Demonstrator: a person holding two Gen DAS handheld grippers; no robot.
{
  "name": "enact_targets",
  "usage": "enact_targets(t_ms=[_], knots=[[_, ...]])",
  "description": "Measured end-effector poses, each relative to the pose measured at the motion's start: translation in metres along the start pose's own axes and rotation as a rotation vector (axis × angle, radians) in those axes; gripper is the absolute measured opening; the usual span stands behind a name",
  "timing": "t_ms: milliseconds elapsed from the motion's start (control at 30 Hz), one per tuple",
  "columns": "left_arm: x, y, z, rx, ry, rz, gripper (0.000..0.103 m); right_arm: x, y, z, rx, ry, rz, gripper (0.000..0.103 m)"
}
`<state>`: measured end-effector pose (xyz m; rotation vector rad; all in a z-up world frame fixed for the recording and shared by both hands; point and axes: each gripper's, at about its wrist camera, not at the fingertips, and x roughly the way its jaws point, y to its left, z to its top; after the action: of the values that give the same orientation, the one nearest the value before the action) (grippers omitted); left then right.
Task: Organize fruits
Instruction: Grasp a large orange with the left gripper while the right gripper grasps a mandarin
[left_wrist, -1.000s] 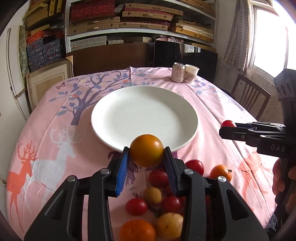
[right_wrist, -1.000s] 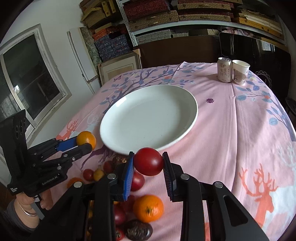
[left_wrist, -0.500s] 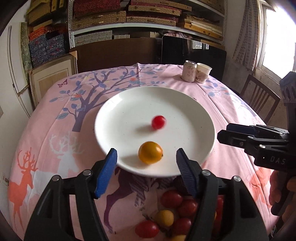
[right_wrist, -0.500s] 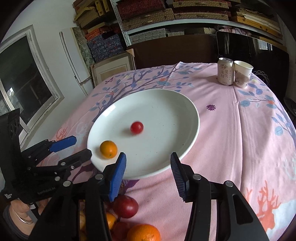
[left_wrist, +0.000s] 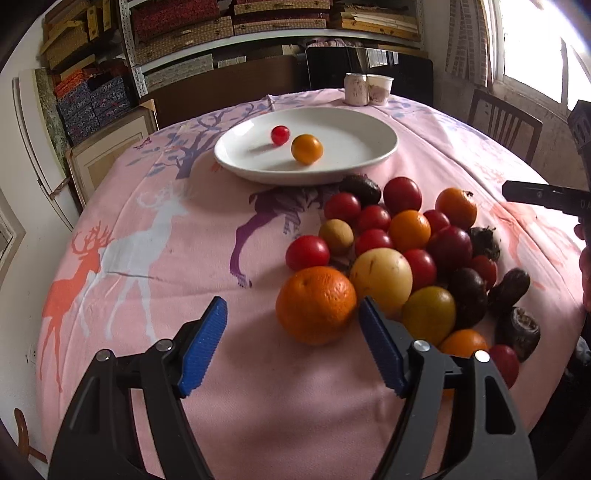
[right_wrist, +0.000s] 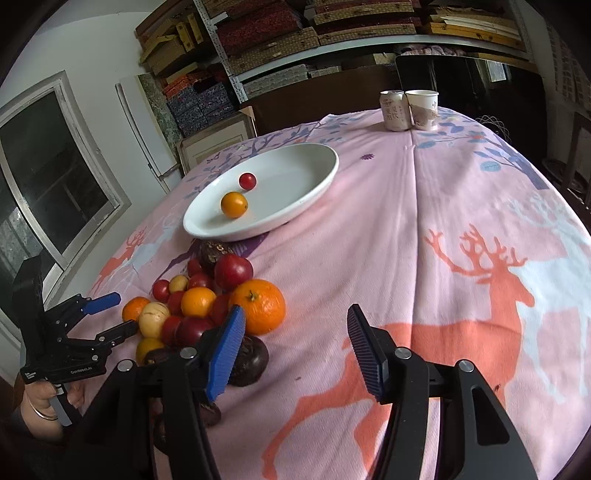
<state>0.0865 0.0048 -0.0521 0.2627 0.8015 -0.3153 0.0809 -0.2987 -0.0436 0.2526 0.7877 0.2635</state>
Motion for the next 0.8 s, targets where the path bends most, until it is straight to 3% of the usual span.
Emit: enact_targets(t_ms=[100, 233, 300, 433, 633, 800], knots=[[0.000, -0.002, -0.002, -0.003, -0.013, 0.011, 0.069, 0.001, 0.000, -0.009, 0.001, 0.001, -0.004, 0.058], [0.006, -0.001, 0.002, -0.022, -0.008, -0.029, 0.060, 0.002, 0.003, -0.015, -0.027, -0.013, -0.019, 0.058], [0.007, 0.001, 0.003, -0.038, -0.006, -0.085, 0.045, 0.003, 0.005, -0.018, -0.038, -0.015, -0.020, 0.058], [0.005, 0.006, 0.001, -0.070, -0.026, -0.126, 0.044, 0.005, 0.001, -0.019, -0.022, -0.018, 0.004, 0.058], [-0.016, 0.021, -0.004, -0.164, -0.150, -0.128, 0.044, 0.007, 0.011, -0.009, -0.020, 0.004, 0.051, 0.058], [-0.018, 0.022, -0.003, -0.174, -0.160, -0.121, 0.044, 0.031, 0.029, 0.009, -0.048, 0.070, 0.050, 0.058]])
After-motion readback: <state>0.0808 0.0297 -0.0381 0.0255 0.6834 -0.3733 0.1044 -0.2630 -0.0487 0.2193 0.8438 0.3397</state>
